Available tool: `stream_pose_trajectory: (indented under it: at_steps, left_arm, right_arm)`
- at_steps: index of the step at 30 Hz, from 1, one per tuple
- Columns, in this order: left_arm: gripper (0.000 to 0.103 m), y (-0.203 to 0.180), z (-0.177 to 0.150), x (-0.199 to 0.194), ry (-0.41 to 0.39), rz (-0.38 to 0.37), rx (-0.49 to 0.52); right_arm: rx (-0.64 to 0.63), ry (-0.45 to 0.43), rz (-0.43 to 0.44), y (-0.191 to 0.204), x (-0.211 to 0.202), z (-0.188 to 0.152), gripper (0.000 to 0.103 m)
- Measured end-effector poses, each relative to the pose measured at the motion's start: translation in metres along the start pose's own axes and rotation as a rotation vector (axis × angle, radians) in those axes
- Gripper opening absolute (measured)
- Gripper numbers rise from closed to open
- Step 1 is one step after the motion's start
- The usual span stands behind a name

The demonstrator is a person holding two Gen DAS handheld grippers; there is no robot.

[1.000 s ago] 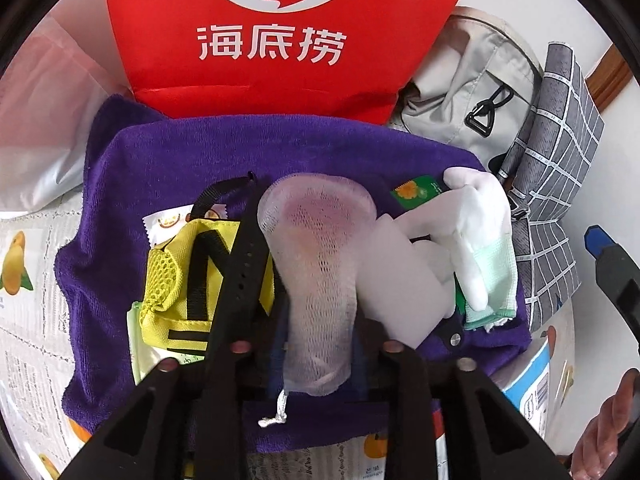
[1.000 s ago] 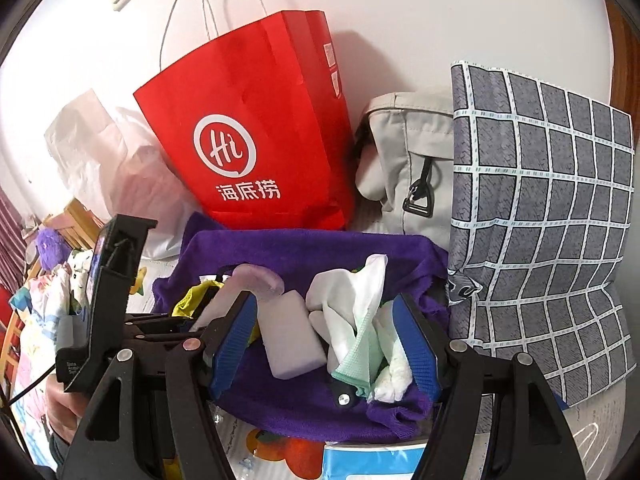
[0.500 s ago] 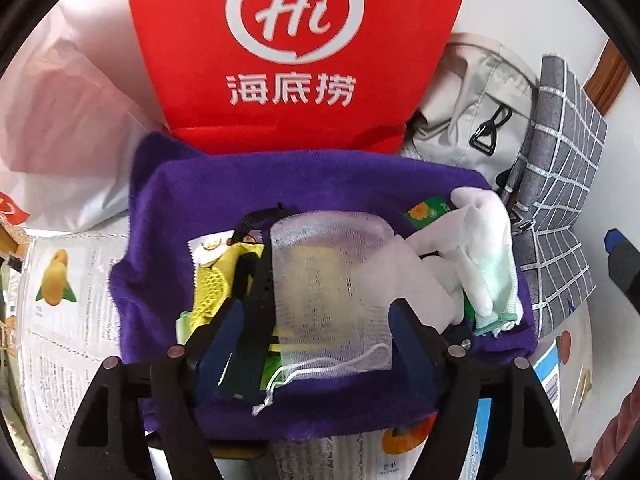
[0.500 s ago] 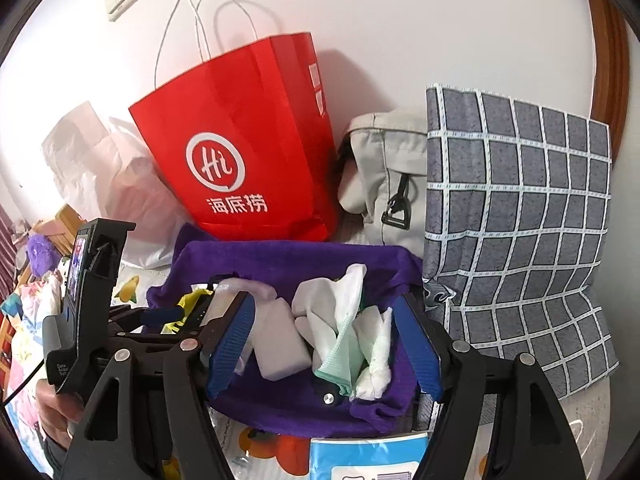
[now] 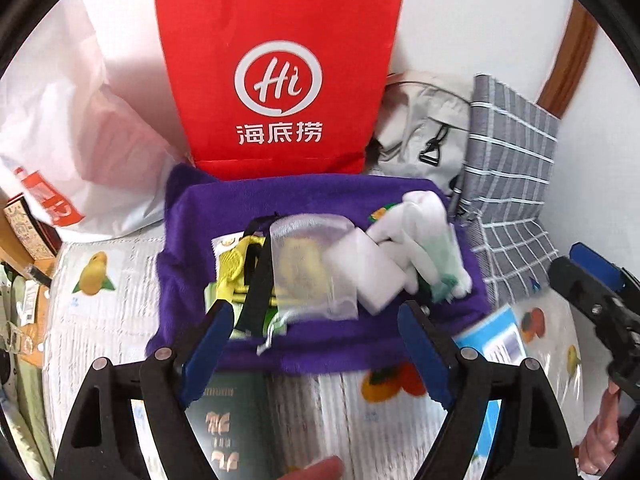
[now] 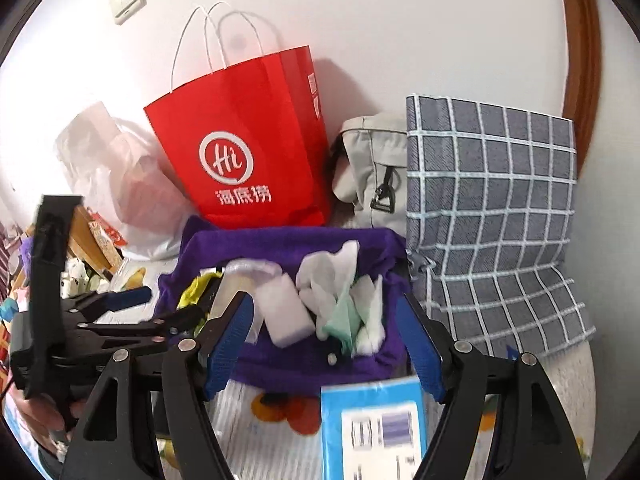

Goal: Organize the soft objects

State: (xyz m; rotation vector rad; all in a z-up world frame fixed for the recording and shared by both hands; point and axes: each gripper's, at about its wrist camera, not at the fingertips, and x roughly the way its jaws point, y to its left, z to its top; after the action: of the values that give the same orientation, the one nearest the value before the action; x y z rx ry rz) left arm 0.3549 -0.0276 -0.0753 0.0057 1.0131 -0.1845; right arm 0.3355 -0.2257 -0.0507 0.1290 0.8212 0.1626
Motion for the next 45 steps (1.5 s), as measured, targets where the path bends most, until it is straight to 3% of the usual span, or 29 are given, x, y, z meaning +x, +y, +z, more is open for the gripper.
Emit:
stream_pose_trajectory:
  at_steps: [3,7,15,19,22,33,45]
  left_arm:
    - [0.083,-0.001,-0.012,-0.023,-0.026,0.008,0.008]
    - [0.083,-0.006,-0.035,-0.065,-0.078,0.002,0.005]
    - [0.090,-0.018,-0.097,-0.141,-0.157,-0.042,0.005]
    - [0.094,-0.022,-0.124,-0.171,-0.199,-0.046,-0.003]
    - [0.094,-0.026,-0.147,-0.192,-0.226,-0.009,-0.005]
    - [0.095,-0.032,-0.220,-0.247,-0.287,0.014,-0.026]
    - [0.095,-0.033,-0.253,-0.276,-0.336,0.035,-0.047]
  right_arm:
    - [0.003,0.003,-0.026,0.005,-0.017,-0.012,0.073]
    - [0.007,0.007,-0.067,0.013,-0.043,-0.035,0.085]
    - [-0.009,-0.070,-0.166,0.024,-0.114,-0.082,0.103]
    - [-0.004,-0.054,-0.189,0.026,-0.145,-0.110,0.103]
    - [0.004,-0.049,-0.189,0.026,-0.164,-0.129,0.103]
    - [-0.006,-0.059,-0.151,0.038,-0.230,-0.189,0.103]
    - [-0.019,-0.089,-0.112,0.050,-0.267,-0.220,0.103]
